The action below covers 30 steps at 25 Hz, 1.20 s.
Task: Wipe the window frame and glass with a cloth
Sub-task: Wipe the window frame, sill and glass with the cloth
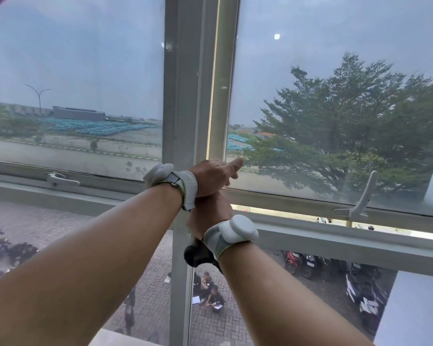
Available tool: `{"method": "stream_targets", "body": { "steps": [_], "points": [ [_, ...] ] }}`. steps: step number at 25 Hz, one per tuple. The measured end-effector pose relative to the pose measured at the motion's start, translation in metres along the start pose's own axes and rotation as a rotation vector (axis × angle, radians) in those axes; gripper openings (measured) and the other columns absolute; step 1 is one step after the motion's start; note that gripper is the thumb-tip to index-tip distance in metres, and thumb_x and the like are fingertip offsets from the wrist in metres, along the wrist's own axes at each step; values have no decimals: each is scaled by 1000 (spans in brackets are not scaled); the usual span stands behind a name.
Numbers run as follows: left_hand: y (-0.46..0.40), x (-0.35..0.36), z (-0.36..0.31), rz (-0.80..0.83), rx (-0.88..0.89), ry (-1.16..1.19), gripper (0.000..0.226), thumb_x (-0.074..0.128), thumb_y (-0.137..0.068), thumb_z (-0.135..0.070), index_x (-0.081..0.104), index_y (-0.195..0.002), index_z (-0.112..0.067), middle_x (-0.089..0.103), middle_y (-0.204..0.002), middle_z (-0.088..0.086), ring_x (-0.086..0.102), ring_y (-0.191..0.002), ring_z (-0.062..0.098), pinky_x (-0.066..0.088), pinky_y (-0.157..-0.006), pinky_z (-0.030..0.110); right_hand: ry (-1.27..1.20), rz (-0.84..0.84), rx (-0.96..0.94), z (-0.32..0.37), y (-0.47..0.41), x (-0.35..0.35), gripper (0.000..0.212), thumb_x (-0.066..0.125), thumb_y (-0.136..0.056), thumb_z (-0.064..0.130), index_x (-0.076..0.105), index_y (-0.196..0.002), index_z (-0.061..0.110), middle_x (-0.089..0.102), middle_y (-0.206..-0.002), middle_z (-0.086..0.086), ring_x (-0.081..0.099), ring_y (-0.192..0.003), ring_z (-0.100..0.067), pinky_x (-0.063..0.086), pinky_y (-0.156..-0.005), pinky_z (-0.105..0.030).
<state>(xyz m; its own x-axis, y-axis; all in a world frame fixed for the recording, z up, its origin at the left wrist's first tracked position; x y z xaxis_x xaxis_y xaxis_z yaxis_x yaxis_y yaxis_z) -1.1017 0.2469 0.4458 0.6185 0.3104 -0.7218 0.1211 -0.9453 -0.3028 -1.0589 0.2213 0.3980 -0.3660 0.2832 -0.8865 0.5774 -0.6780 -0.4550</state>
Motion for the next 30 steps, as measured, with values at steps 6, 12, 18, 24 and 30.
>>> {"method": "stream_targets", "body": {
  "steps": [6, 12, 18, 24, 30],
  "points": [
    [10, -2, -6, -24, 7, -25, 61, 30, -95, -62, 69, -108, -17, 69, -103, 6, 62, -101, 23, 46, -97, 37, -101, 35, -5, -8, 1, 0, 33, 45, -93, 19, 60, -122, 10, 61, -124, -12, 56, -117, -28, 44, -91, -33],
    [25, -21, -14, -88, 46, -54, 60, 28, -99, -53, 66, -113, -9, 66, -113, 14, 58, -111, 30, 43, -102, 43, -329, -141, 100, -40, 7, -29, 28, 52, -87, 30, 62, -109, 17, 68, -103, -12, 59, -101, -33, 46, -84, -35],
    [28, -29, -22, -86, 70, -104, 73, 23, -95, -60, 65, -108, -2, 65, -117, 19, 59, -109, 32, 44, -99, 47, -732, -141, 202, -57, 8, -35, 48, 53, -85, 11, 42, -128, 29, 60, -95, -1, 56, -91, -22, 46, -82, -30],
    [24, -27, -28, -187, 112, -143, 47, 27, -99, -53, 49, -76, -18, 62, -89, 11, 57, -90, 33, 46, -88, 47, -1148, -95, 205, -68, -3, -5, 36, 55, -83, -2, 70, -100, 26, 75, -86, 3, 70, -85, -18, 57, -87, -40],
    [21, -13, -31, -108, 112, -186, 58, 26, -100, -53, 61, -114, -9, 64, -117, 15, 56, -112, 30, 41, -101, 42, -826, -119, 101, -54, 5, 9, 24, 71, -77, 18, 73, -101, 23, 72, -100, 1, 66, -93, -18, 52, -88, -31]
  ]
}}
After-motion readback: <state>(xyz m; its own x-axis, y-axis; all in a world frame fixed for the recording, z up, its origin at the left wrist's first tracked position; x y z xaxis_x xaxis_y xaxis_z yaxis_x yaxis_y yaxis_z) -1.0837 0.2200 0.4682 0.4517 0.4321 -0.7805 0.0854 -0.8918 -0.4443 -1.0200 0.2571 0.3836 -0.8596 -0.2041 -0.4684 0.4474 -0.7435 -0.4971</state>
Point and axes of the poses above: each hand's wrist, its own y-axis away from the middle knuckle, its own x-axis out of the palm, z = x × y, the point moved 5 cm from there along -y, towards the middle knuckle
